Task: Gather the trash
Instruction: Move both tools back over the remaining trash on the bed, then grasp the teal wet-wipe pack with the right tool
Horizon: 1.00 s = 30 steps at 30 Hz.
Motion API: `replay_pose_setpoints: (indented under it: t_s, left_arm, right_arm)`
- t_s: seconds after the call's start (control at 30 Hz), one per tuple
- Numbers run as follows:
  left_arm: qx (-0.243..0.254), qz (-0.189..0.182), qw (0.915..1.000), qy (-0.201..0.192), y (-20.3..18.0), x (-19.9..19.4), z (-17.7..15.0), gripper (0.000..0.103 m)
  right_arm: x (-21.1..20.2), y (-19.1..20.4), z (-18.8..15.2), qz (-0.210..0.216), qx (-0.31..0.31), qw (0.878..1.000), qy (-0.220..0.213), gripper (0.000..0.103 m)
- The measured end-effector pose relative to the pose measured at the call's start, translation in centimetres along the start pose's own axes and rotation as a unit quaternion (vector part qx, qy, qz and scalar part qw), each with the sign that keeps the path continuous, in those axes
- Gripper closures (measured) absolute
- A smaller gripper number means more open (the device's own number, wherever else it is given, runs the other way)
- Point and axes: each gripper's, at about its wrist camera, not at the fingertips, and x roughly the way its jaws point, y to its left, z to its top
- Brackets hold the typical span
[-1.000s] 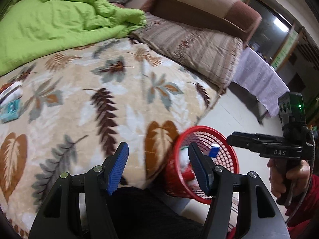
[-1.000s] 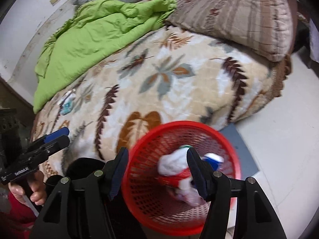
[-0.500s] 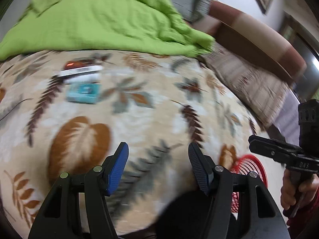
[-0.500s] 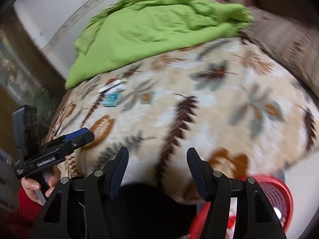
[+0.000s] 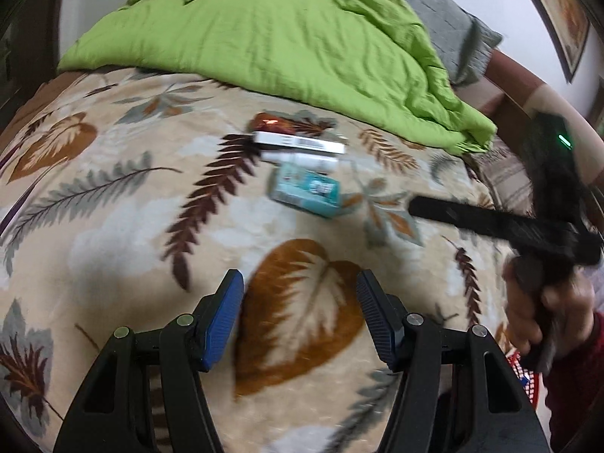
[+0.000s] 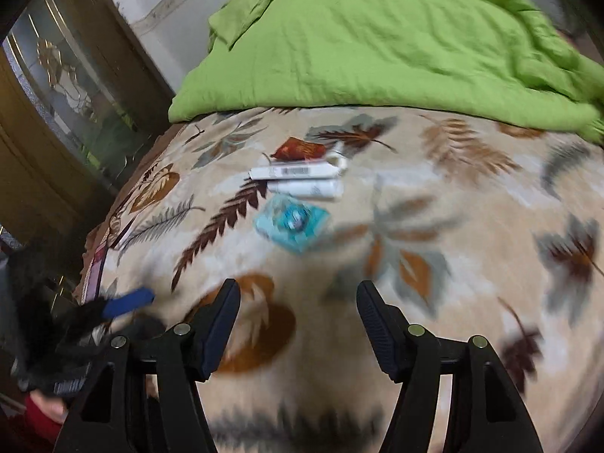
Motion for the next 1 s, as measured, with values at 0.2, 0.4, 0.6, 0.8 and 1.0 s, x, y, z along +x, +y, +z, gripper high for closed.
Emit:
replay_pose_setpoints:
  t_s: [0.2,0.4,0.6,0.8,1.0]
  left_arm:
    - [-0.016,0.01,0.9998,-0.004,2.9,0.6,1.0,0.042]
    - [-0.024,0.011,0.9996,-0.011,4.7,1.1,2.6,0.042]
    - [-0.032,0.005,0.9994,-0.011,5.8,1.8,3.5,0.042]
    - [-0.022,-0.002,0.9997,-0.009,5.4,2.6,5.1,0.042]
    - [-0.011,-0.019,0.9997,-0.01,4.1,5.4,9.2,0.041]
  right_arm:
    - [6.8,0.4,4.7,-0.013,-0.03,0.999,0.01,0.034]
    - [11.2,0.4,5.9,0.013,-0.045,0.997,0.061,0.034]
    - [12.6,4.3,3.4,0.031,-0.152,0.981,0.116,0.034]
    - [12.7,3.2,3.3,0.003,-0.102,0.991,0.086,0.061]
    - [8.1,1.6,1.3,0.019,-0.04,0.998,0.044,0.07]
